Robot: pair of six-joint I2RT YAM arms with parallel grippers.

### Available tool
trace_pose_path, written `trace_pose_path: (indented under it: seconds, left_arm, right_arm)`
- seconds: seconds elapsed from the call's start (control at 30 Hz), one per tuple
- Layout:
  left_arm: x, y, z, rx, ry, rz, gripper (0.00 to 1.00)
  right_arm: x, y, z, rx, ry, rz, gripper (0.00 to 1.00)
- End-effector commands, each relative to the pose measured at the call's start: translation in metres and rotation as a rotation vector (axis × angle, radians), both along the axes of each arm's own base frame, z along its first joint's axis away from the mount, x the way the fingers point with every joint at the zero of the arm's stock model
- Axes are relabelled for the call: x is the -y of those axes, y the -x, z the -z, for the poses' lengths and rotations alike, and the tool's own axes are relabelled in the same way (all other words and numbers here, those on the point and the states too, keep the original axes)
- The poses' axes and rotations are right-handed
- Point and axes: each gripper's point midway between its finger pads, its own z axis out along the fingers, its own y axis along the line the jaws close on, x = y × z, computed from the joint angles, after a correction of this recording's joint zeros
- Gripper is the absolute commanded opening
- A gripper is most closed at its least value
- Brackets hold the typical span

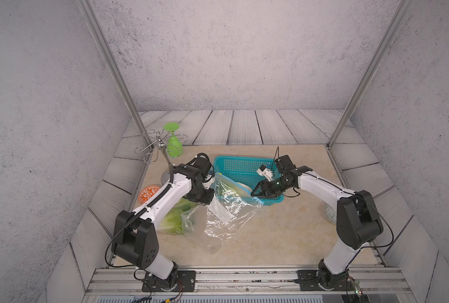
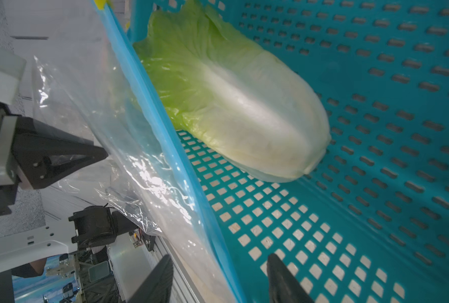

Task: Put the chinese cabbages into a zipper bag and zip it
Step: Pick up the zipper food storage bag at the center of the board.

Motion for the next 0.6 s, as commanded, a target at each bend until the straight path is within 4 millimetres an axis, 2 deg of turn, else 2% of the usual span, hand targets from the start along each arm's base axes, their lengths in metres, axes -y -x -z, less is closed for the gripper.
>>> trace_pose_path:
  seconds: [0.0, 0.17, 0.27, 0.33, 0.4, 0.47, 0.57]
  left_arm:
    - [-0.002, -0.006, -0.003, 0.022, -0.014, -0.019, 0.01]
    - [-0.003, -0.008, -0.003, 0.024, -0.021, -0.022, 0.03]
    - [-0.004, -0.009, -0.007, 0.036, -0.026, -0.026, 0.05]
    - [-0.005, -0.010, -0.013, 0.044, -0.024, -0.030, 0.10]
    - [-0.009, -0.010, -0.022, 0.054, -0.030, -0.047, 0.20]
    - [-0.018, -0.009, -0.038, 0.086, -0.036, -0.078, 0.29]
    - [-0.023, -0.005, -0.061, 0.143, -0.015, -0.111, 0.36]
  right_arm:
    - [-0.011, 0.010, 0.007, -0.015, 0.015, -0.062, 0.49]
    - [-0.008, 0.001, -0.011, 0.063, 0.016, -0.024, 0.23]
    - [-0.006, -0.001, -0.025, 0.104, 0.013, -0.007, 0.11]
    - [-0.003, 0.000, -0.032, 0.126, 0.013, 0.019, 0.05]
    - [0.004, 0.003, -0.035, 0.136, 0.033, 0.057, 0.00]
    - [0.018, 0.008, -0.031, 0.139, 0.091, 0.123, 0.00]
    - [0.037, 0.017, -0.021, 0.149, 0.188, 0.203, 0.00]
